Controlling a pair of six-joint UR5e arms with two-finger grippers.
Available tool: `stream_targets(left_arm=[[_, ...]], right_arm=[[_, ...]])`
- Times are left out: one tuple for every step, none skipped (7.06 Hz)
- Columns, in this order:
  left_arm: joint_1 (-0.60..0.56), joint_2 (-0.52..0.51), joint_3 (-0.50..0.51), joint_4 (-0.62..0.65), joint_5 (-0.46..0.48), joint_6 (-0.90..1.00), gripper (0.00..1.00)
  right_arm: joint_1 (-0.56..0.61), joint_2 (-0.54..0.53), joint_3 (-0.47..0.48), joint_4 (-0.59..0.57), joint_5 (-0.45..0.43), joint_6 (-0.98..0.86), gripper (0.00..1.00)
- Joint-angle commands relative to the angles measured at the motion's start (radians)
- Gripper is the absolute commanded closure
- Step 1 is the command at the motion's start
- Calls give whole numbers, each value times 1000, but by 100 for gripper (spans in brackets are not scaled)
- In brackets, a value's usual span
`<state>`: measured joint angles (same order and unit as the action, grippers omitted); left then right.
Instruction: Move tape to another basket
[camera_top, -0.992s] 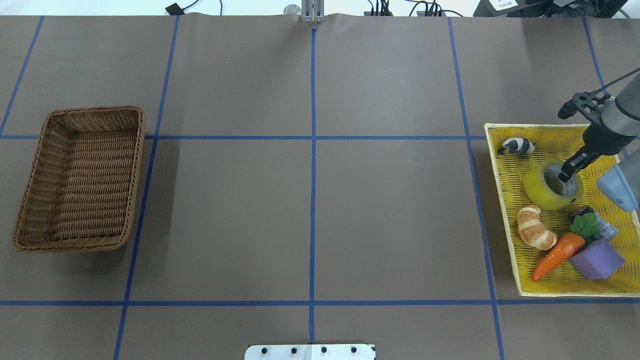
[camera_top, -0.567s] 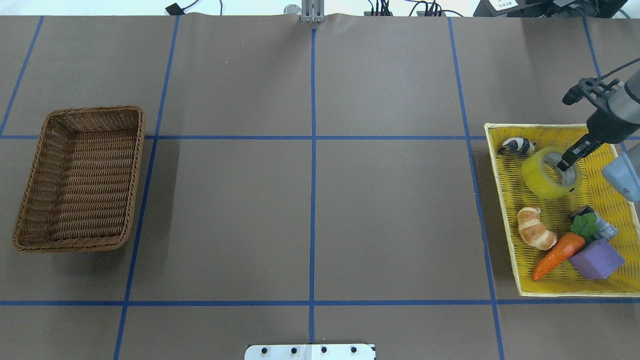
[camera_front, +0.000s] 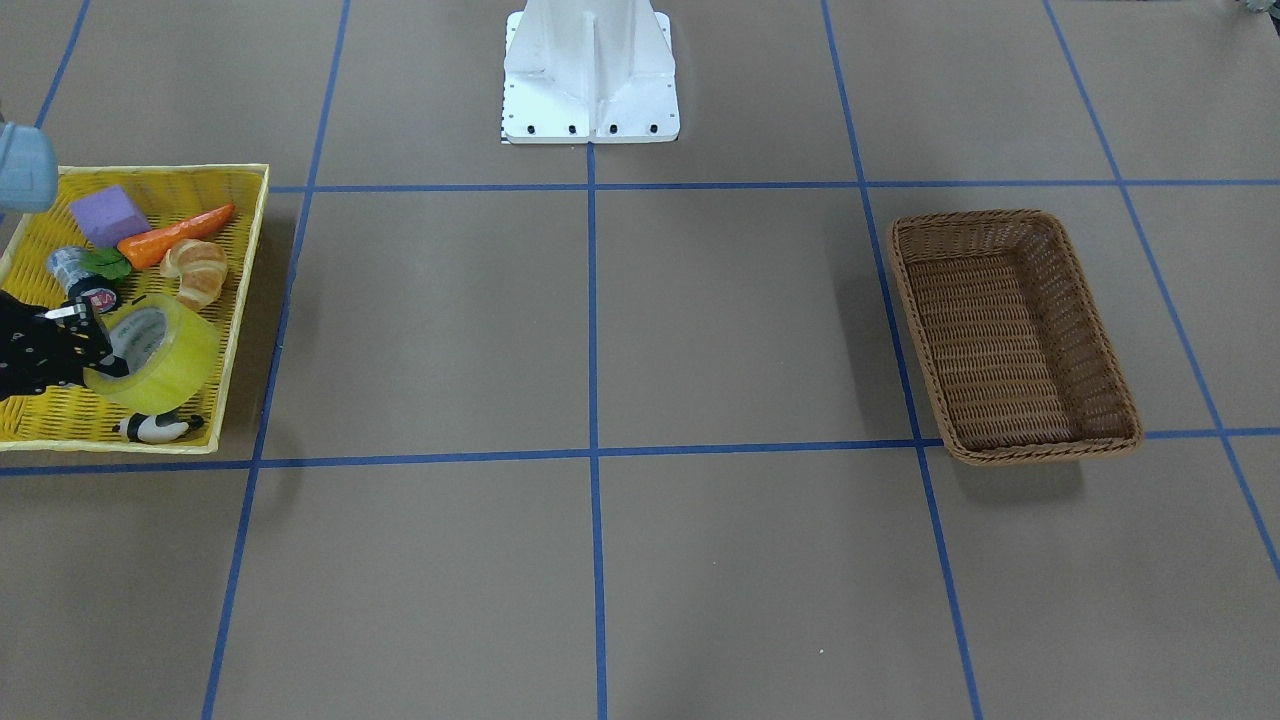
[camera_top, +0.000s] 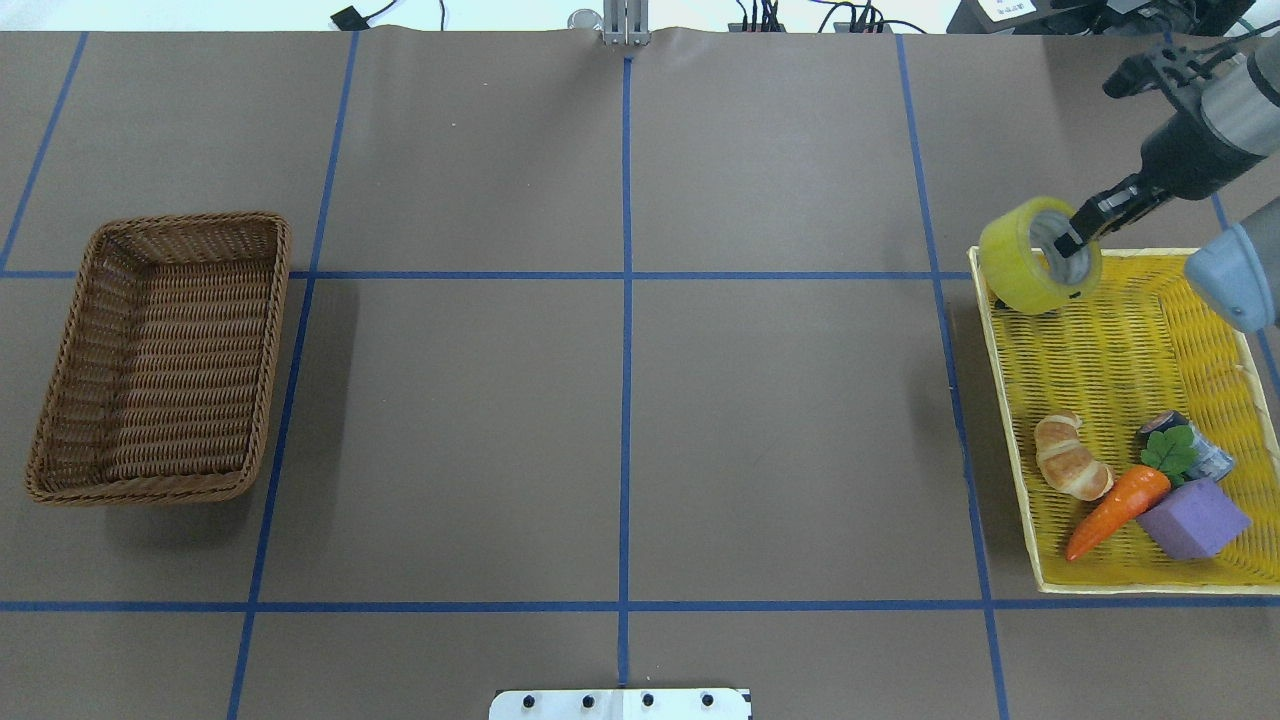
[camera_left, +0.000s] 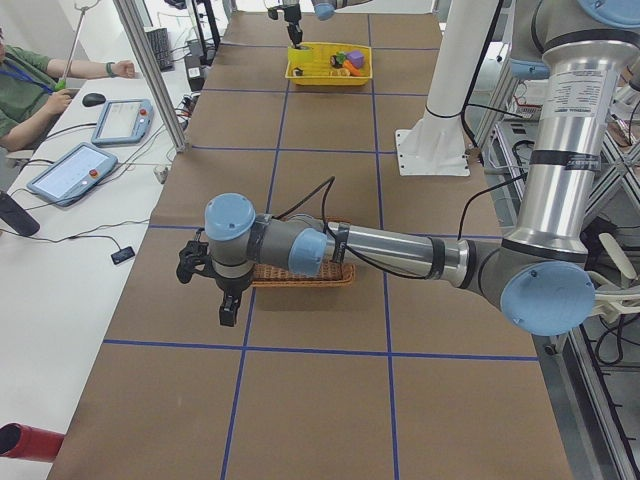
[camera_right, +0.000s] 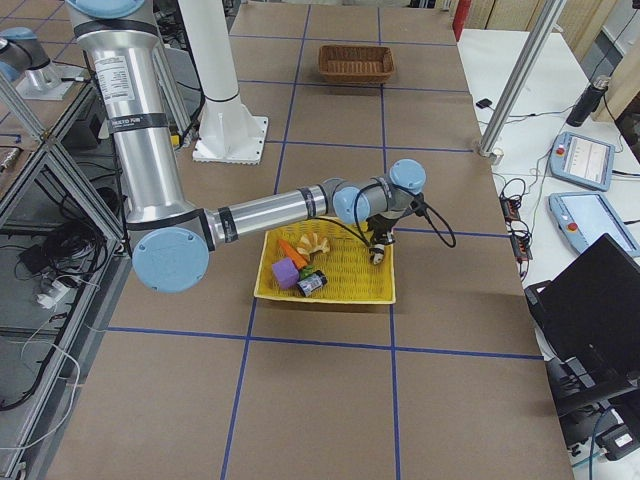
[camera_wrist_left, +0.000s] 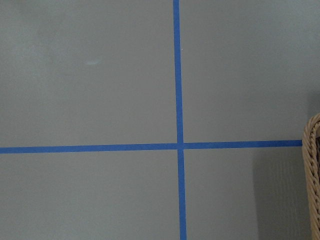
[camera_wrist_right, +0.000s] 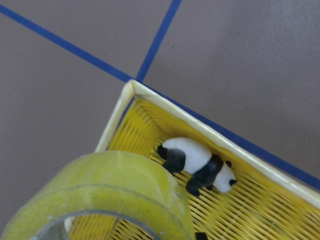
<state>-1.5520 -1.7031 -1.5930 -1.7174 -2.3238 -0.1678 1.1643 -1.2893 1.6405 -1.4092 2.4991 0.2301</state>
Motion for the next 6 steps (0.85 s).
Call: stream_targets(left_arm=[[56, -15, 16, -252, 4, -257, 0], [102, -29, 31, -377, 7, -415, 1], [133, -56, 37, -472, 4, -597, 1], [165, -69, 28, -605, -5, -743, 1], [240, -69, 47, -825, -20, -920, 1], [304, -72, 65, -1002, -23, -1143, 1]], right_arm=[[-62, 83, -1, 268, -12, 389, 100], [-107, 120, -4, 417, -54, 613, 100], [-148, 143, -7, 543, -80, 802, 100], [-187, 160, -5, 638, -109, 934, 100], [-228, 160, -1, 762, -170, 1050, 100], [-279, 160, -1, 906, -254, 1215, 100]])
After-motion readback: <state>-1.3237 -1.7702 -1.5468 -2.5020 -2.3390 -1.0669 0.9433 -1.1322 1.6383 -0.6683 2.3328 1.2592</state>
